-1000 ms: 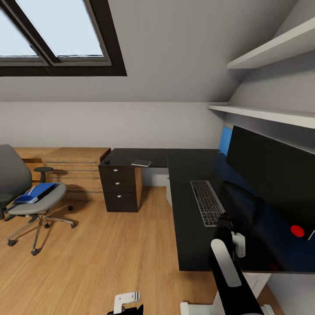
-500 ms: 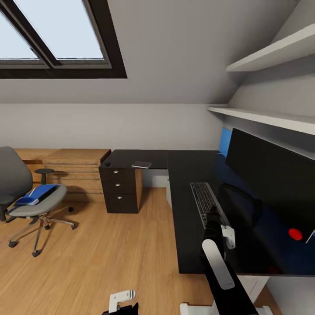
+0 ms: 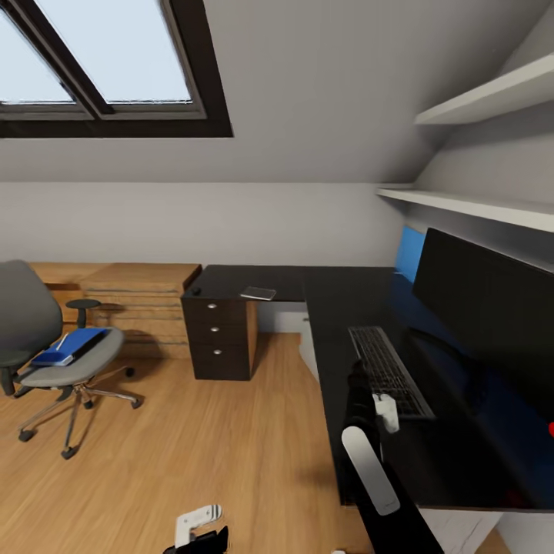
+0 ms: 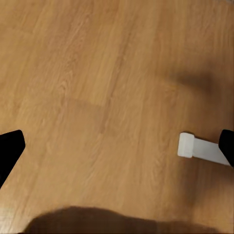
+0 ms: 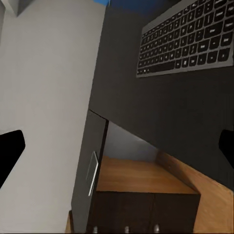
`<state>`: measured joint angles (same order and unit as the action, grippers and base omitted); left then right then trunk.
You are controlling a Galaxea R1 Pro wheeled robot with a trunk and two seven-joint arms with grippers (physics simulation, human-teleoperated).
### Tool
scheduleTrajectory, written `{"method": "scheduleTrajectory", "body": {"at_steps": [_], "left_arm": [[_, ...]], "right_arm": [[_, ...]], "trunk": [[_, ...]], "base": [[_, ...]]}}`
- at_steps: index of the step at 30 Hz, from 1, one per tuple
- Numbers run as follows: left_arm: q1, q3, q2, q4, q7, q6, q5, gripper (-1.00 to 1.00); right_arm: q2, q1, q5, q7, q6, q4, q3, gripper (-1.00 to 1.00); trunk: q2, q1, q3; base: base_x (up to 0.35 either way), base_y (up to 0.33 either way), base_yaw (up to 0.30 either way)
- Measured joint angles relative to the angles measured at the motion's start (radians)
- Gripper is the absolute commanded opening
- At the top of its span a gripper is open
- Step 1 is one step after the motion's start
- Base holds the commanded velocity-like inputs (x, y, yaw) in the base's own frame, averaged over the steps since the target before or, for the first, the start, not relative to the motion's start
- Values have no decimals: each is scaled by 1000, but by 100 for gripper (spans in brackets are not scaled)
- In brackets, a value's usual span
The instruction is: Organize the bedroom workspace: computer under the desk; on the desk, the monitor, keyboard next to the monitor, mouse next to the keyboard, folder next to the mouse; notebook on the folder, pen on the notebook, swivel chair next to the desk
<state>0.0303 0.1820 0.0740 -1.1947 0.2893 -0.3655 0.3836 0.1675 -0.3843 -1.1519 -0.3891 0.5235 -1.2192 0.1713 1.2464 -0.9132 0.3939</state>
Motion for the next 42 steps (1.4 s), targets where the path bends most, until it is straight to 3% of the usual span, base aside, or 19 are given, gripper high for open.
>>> {"method": "scheduleTrajectory", "body": {"at_steps": [7,31,34,37,38,39,41,42], "left_arm": [[0,-4,0,1,0,0,1,100],[0,-4,0,1,3,0,1,100],[0,-4,0,1,3,0,0,100],[0,-4,0,1,4,0,0,100],[0,-4,0,2,4,0,0,100],[0,-4,0,2,4,0,0,100],[0,-4,1,2,4,0,1,100],[0,-4,1,2,4,0,1,100]], "right_arm": [[3,0,1,-1,0,20,31,100],[-1,0,3,1,0,21,68,100],[-22,0,47,1,-10,10,74,100],[-59,0,145,5,-23,1,100,100],[-80,0,210,4,-35,-1,125,100],[-86,0,232,4,-40,-1,133,100],[-102,0,319,5,-60,-2,152,100],[-104,0,333,6,-63,-3,154,100]], "trunk": [[0,0,-5],[0,0,-21],[0,0,-21],[0,0,-21],[0,0,-21],[0,0,-21],[0,0,-21],[0,0,-21]], "base": [[279,177,207],[302,132,177],[321,7,9],[321,2,3],[321,1,1],[322,1,1],[322,0,0],[322,0,0]]}}
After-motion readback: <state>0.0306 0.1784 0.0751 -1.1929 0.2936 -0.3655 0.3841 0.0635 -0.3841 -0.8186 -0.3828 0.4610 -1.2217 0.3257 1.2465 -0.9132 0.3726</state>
